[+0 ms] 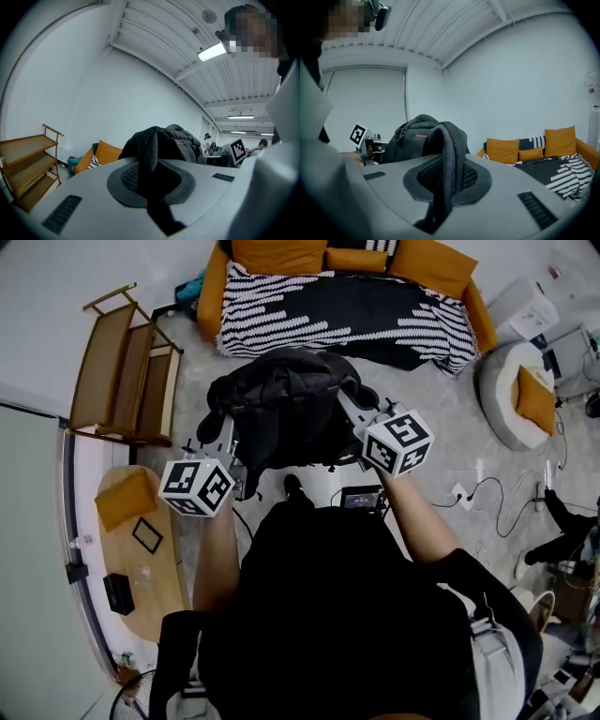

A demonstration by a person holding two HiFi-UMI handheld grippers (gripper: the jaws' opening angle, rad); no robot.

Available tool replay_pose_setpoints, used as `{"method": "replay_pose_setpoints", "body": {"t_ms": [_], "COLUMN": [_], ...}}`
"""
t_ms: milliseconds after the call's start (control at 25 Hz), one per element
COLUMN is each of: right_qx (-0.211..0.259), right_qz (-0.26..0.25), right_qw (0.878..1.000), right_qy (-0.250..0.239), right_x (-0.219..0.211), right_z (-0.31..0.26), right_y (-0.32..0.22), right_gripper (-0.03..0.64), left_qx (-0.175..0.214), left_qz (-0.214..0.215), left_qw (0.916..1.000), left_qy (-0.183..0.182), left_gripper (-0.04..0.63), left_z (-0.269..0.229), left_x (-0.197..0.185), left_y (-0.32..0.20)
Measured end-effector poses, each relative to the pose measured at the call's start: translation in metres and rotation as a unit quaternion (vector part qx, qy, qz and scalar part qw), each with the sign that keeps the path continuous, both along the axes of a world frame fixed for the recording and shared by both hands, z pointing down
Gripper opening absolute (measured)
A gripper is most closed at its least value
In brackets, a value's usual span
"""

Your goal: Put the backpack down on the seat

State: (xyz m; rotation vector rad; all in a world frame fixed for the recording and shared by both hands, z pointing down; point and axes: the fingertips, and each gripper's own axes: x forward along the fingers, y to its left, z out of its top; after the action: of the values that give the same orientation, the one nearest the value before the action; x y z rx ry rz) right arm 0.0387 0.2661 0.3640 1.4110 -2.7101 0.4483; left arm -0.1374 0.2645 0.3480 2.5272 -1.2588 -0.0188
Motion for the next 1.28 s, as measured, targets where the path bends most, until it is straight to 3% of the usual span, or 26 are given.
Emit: {"method": "replay_pose_setpoints", "body": {"t_ms": [480,880,1280], "right_qx": [0.006,-0.011,-0.032], "right_qz": [0.007,-0.005,-0.023], "right_qw": [1.0,1.0,0.999], "right_qy": [-0.007,-0.023,-0.036], "right_x": [-0.023,-0.032,-0.019], "right_z": [-0.009,0.008,0.028], "right_y": [-0.077,-0.136,-0.232], "right_gripper": [0.048,0.048,0.048], "left_qx": [0.02,-0.001,-0.032], "left_qz": [0.009,0.002,-0.012], "left_qw": [0.9997,0.9999,0.9991], "left_qy": [-0.004,-0.013,-0.023], "left_gripper": [0.031,0.031,0.031], "left_z": [-0.014,0.004,0.021], "left_x": [-0.023,-0.031,-0.018], "left_y": [-0.078,-0.133,-0.224]}}
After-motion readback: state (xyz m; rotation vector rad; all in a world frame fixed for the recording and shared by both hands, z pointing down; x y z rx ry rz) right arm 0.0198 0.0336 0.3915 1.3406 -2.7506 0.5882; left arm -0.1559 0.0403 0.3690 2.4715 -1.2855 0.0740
